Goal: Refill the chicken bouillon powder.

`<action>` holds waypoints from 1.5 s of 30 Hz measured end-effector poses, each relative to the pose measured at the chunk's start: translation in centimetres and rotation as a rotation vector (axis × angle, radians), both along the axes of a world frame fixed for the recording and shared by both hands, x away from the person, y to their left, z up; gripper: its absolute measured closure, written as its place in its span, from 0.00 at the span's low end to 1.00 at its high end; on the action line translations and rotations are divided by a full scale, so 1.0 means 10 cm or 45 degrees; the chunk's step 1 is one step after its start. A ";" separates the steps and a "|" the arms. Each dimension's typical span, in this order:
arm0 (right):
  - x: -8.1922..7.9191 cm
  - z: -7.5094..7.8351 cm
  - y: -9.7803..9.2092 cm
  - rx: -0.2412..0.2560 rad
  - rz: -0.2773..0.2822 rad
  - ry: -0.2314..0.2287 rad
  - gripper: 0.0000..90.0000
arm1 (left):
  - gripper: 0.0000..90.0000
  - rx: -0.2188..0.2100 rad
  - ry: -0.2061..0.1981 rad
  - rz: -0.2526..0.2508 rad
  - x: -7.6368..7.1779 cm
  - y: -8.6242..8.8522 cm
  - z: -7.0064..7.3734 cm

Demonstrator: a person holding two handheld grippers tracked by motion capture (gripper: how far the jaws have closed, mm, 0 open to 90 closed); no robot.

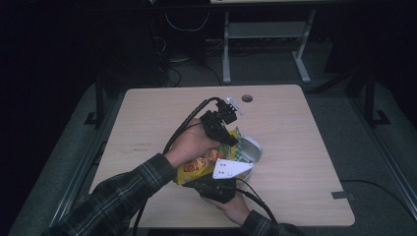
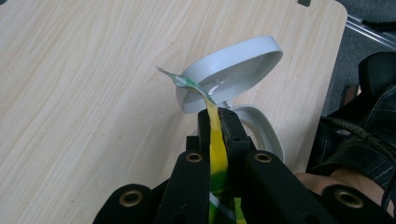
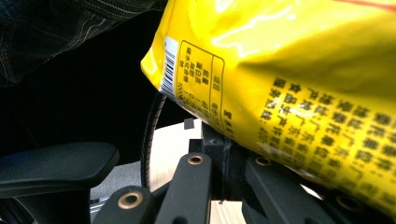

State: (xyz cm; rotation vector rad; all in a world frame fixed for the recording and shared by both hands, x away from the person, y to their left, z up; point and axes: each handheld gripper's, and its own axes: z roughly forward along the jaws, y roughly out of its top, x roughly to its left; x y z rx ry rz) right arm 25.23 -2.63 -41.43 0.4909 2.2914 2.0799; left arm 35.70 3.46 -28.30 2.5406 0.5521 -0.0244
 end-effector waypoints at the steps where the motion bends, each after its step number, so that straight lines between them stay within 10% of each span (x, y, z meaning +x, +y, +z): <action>1: 0.00 0.00 0.00 0.001 0.001 0.002 1.00 | 1.00 0.003 0.000 -0.002 0.00 0.00 0.00; 45: 0.04 0.04 -0.01 0.022 -0.004 -0.008 1.00 | 1.00 0.021 -0.019 0.010 0.01 -0.04 0.01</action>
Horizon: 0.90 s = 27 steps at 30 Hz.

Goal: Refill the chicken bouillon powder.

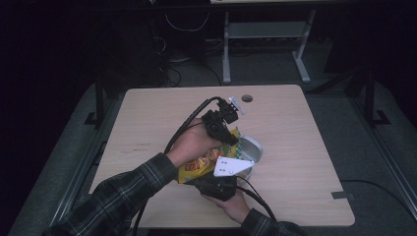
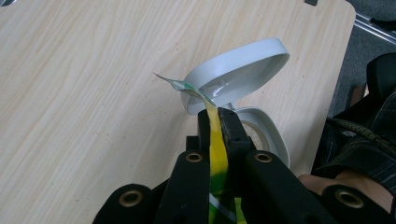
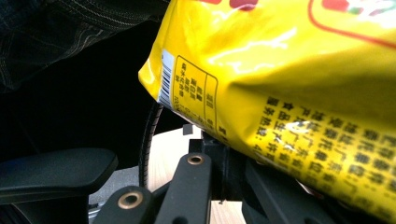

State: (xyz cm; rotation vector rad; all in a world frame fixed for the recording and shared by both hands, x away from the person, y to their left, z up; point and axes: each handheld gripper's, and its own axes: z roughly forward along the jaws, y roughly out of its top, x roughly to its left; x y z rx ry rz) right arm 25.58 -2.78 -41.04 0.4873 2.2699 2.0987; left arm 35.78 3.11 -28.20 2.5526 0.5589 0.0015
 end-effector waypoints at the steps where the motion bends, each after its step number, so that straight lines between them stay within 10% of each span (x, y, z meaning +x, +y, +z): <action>1: 0.00 0.00 0.00 0.000 0.000 0.000 1.00 | 1.00 -0.002 -0.001 0.000 0.00 0.00 0.00; 27: 0.01 0.00 0.00 0.011 0.006 0.023 1.00 | 1.00 -0.003 -0.014 0.016 -0.01 0.00 -0.01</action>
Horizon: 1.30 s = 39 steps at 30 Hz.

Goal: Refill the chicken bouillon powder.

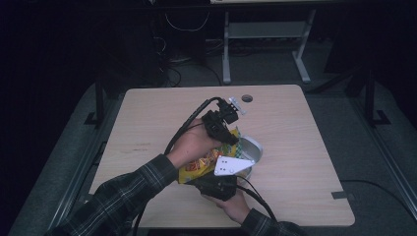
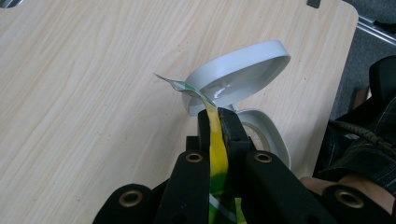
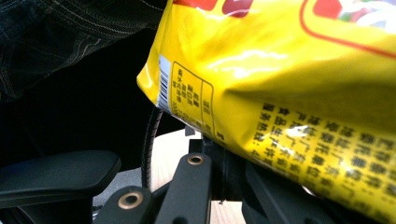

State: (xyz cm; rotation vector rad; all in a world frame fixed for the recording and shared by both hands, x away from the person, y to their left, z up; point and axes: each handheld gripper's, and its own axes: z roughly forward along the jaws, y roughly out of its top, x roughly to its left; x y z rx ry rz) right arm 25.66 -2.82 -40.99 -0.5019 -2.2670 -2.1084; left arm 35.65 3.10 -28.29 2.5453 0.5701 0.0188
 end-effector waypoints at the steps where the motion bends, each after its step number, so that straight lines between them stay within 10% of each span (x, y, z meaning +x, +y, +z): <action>1: 0.00 0.00 0.00 0.000 0.002 0.001 1.00 | 1.00 0.002 0.005 0.002 0.00 0.00 -0.01; 39: -0.01 -0.01 0.00 0.038 0.006 0.017 1.00 | 0.99 0.040 0.024 -0.005 0.01 -0.04 0.00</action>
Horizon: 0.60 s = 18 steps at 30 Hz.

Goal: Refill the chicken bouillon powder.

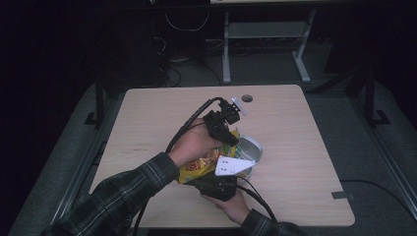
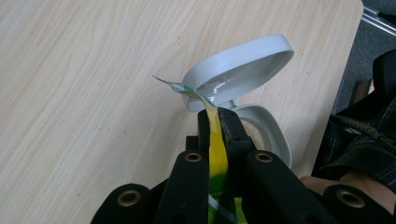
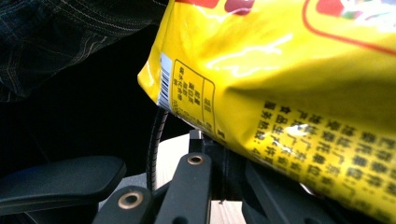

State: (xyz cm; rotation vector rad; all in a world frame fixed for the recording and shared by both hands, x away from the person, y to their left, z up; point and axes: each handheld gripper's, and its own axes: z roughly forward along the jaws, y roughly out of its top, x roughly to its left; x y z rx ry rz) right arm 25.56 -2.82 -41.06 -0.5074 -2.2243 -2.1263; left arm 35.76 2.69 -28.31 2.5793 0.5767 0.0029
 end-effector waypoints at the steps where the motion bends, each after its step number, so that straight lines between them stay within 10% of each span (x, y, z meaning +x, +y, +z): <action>1: 0.00 0.00 0.00 -0.002 0.000 -0.003 1.00 | 0.99 0.000 0.001 0.000 0.00 0.00 0.00; 18: -0.01 0.01 -0.01 -0.005 -0.004 -0.006 1.00 | 1.00 -0.016 -0.004 0.003 0.00 0.01 0.01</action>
